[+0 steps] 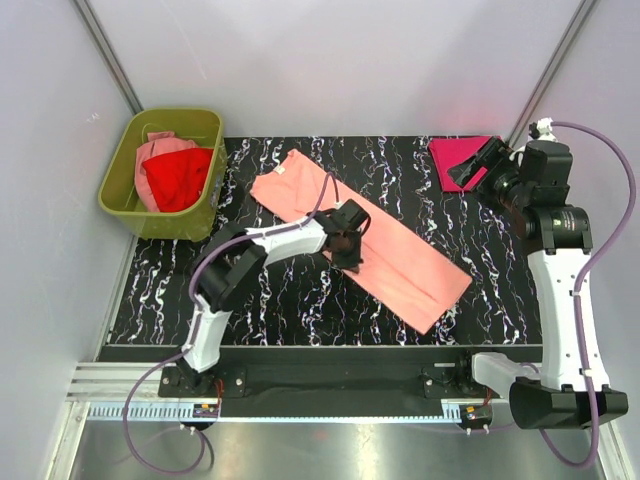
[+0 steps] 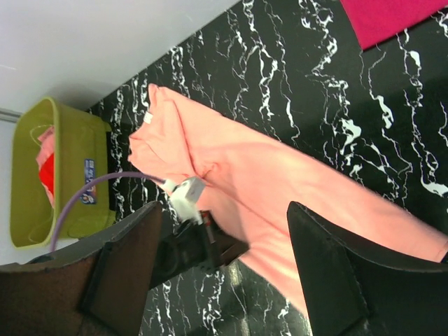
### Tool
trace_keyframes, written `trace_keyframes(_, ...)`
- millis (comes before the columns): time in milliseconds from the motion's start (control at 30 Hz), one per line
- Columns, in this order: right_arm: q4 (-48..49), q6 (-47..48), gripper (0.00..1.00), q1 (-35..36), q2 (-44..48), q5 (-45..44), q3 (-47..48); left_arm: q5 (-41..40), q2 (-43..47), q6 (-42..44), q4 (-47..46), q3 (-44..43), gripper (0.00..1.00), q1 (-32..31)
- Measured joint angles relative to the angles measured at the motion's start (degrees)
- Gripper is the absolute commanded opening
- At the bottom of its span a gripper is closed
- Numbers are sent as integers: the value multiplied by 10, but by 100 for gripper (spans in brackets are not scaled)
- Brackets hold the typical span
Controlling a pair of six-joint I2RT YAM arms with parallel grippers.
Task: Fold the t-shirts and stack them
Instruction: Fold the tshirt
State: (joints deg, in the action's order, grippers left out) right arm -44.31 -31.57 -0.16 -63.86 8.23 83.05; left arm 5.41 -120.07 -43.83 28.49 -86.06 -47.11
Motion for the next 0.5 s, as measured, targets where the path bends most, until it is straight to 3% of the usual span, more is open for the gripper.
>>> trace_keyframes(267,-2,21,79,0,-11,3,-28,-40,124,14,47,133,13,24)
trace_keyframes(500,0,29,70,0,-70,20,-61,-50,200,47,74,85,13,76)
